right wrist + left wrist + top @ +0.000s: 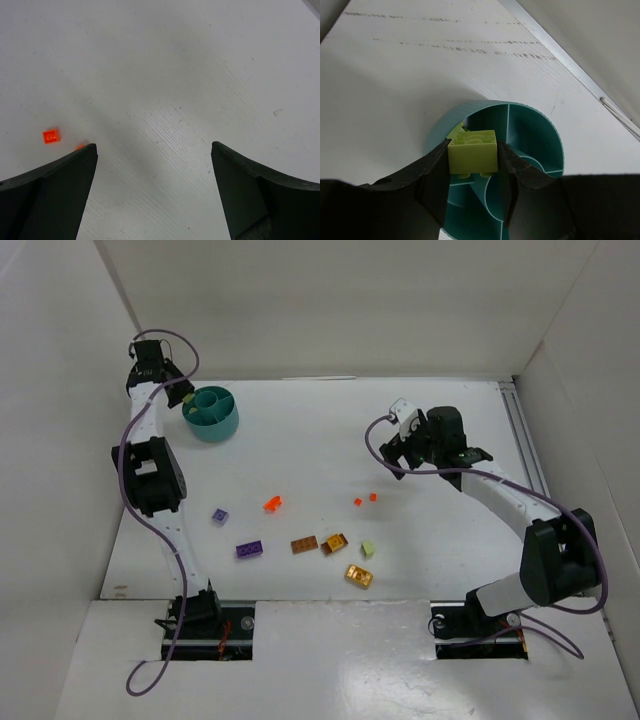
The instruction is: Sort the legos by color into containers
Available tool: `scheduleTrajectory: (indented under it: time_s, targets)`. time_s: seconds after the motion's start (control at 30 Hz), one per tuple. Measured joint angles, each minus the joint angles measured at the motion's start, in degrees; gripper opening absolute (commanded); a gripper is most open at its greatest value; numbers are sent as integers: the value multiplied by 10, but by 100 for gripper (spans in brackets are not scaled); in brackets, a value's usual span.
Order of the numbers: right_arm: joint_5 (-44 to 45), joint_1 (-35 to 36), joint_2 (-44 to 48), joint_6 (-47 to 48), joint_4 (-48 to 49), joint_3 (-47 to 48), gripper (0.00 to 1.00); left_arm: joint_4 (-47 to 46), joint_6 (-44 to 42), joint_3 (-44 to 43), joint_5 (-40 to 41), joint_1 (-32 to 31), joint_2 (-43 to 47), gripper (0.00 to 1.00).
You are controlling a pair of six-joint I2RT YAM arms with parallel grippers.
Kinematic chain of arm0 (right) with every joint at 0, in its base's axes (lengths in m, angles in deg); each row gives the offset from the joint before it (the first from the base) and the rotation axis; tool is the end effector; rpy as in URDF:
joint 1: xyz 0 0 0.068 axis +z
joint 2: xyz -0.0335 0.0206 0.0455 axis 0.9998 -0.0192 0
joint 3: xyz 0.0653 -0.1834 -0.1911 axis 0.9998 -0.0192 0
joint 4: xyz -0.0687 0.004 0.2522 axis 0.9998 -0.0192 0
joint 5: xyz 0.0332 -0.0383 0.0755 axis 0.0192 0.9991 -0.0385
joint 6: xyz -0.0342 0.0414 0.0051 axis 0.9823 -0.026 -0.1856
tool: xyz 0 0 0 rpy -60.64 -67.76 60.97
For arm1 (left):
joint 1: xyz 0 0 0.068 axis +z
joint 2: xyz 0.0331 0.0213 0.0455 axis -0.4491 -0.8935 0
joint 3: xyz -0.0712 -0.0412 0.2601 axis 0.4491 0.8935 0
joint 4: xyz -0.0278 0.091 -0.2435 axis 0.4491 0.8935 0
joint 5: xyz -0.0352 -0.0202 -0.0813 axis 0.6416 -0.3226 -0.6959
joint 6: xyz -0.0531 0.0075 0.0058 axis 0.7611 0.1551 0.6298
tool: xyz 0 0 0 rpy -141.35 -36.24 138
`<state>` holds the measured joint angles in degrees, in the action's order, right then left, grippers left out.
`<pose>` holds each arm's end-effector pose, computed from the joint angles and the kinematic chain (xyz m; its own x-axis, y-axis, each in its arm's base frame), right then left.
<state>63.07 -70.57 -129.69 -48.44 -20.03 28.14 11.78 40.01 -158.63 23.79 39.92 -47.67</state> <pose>0.3061 0.1118 0.2624 -0.2674 -0.5031 -0.8218 -0.6929 0.6931 -0.1988 0.5093 0.1167 0.2851 -0.4311 -0.5492 -0.7159 -0.3873 0.8292 -0.4029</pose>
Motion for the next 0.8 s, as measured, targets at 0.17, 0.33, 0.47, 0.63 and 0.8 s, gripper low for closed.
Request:
scheduleTrajectory:
  time_s: [0.17, 0.33, 0.47, 0.63, 0.8]
  targets:
    - [0, 0, 0, -2, -6, 0, 100, 4, -1, -1, -5, 0, -10, 33]
    - [0, 0, 0, -4, -8, 0, 100, 6, -5, -1, -15, 0, -12, 51]
    - [1, 1, 0, -4, -9, 0, 100, 6, -7, -1, -17, 0, -12, 70]
    - [14, 10, 13, -1, -19, -2, 100, 12, -11, -1, -12, 0, -6, 79]
    - [37, 51, 64, 7, -37, -24, 100, 14, -14, 40, -8, -1, 51, 100]
